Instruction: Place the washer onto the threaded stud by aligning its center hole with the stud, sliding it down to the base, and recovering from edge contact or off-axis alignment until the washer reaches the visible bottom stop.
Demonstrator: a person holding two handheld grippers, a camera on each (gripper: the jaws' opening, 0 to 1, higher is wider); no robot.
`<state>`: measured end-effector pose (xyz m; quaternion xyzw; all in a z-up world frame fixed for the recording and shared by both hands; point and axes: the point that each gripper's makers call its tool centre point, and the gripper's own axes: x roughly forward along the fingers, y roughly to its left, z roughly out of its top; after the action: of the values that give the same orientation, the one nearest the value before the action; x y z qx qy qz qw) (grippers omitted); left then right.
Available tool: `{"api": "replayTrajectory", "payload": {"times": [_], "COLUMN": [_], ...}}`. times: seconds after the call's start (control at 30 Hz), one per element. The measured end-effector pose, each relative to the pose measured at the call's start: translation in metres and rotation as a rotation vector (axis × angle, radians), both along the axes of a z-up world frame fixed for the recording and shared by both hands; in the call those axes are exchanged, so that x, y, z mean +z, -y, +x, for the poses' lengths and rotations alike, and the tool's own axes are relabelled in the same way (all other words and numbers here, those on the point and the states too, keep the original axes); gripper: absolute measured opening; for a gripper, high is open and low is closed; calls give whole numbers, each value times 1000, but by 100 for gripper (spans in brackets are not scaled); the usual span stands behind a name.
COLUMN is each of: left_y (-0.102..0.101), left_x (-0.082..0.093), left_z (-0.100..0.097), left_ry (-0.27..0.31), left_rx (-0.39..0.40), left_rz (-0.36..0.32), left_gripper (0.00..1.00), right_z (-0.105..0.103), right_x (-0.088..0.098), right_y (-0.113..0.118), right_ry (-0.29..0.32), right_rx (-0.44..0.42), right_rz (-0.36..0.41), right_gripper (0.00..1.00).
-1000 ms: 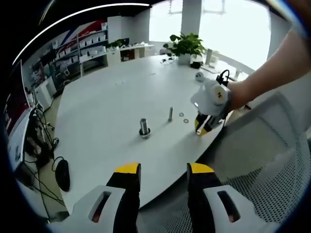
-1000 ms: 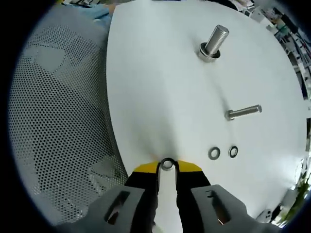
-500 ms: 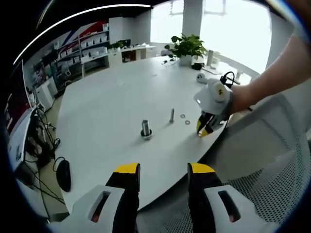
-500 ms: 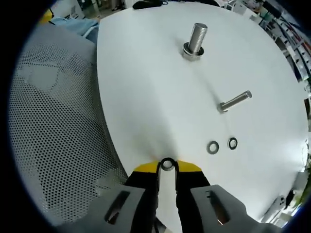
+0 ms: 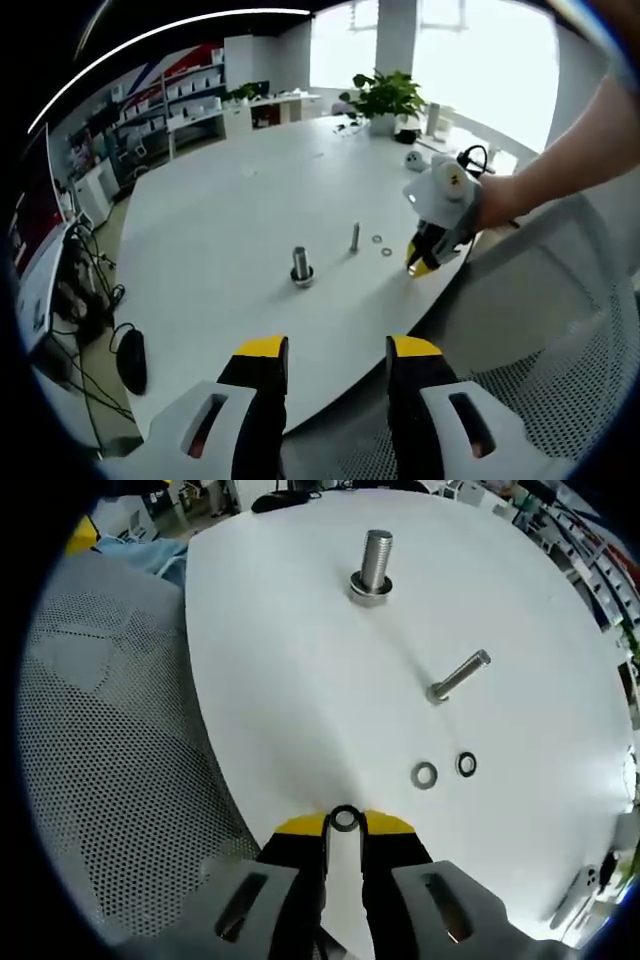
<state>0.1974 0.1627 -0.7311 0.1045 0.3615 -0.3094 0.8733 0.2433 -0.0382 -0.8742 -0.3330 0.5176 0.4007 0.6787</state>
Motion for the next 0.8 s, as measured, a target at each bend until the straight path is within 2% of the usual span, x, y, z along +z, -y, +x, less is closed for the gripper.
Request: {"api": "replayTrajectory", "payload": {"times": [0.37,0.8], "left_y": [0,0], "left_x": [0,2], "left_z": [0,1], "left_ry": [3,10], "left_rx": [1,5], "left_rz": [-3,-8], "left_gripper": [38,38], "right_z": [11,33], "right_x": [15,41], "right_y": [-7,-11], "right_ry": [40,100], "right_rx": [-2,-28], "right_rz": [37,89], "right_gripper": [13,13]}}
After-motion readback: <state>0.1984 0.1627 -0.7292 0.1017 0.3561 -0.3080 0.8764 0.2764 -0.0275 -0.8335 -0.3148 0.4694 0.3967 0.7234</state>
